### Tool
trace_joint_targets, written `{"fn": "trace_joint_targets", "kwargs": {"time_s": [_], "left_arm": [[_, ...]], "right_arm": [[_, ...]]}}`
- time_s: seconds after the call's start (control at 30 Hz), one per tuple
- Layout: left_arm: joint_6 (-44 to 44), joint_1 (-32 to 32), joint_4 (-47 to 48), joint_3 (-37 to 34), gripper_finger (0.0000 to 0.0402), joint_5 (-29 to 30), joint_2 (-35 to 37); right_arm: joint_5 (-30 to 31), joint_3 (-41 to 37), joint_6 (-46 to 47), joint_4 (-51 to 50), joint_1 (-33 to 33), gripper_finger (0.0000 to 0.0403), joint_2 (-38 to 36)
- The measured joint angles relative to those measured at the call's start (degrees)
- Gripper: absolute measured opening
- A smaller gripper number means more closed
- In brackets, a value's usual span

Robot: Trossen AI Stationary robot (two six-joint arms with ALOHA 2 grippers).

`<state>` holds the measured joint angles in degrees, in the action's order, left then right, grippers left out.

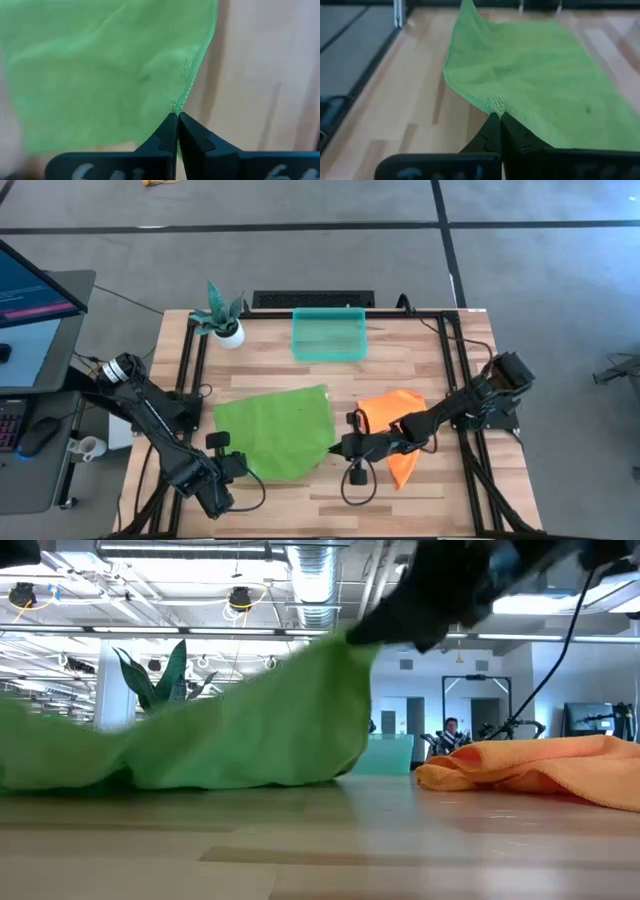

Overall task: Roll towel into tight, uniform cylinder
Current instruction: Roll the green microfiber towel

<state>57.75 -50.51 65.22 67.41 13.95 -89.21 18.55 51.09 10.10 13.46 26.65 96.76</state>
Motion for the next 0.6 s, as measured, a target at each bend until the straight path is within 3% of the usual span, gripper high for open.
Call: {"fn": "trace_joint_targets", "kwargs": {"time_s": [0.43, 0.6], "left_arm": [[0.7, 0.0, 24.1, 12.7, 0.0, 6.7, 0.0], [-0.7, 0.9, 24.8, 13.4, 0.0, 10.6, 0.8]], "right_arm": [[2.3, 0.1, 0.0, -4.6, 1.2, 0.0005, -10.4], [5.8, 0.1, 2.4, -10.1, 0.8, 0.0013, -14.9]]}}
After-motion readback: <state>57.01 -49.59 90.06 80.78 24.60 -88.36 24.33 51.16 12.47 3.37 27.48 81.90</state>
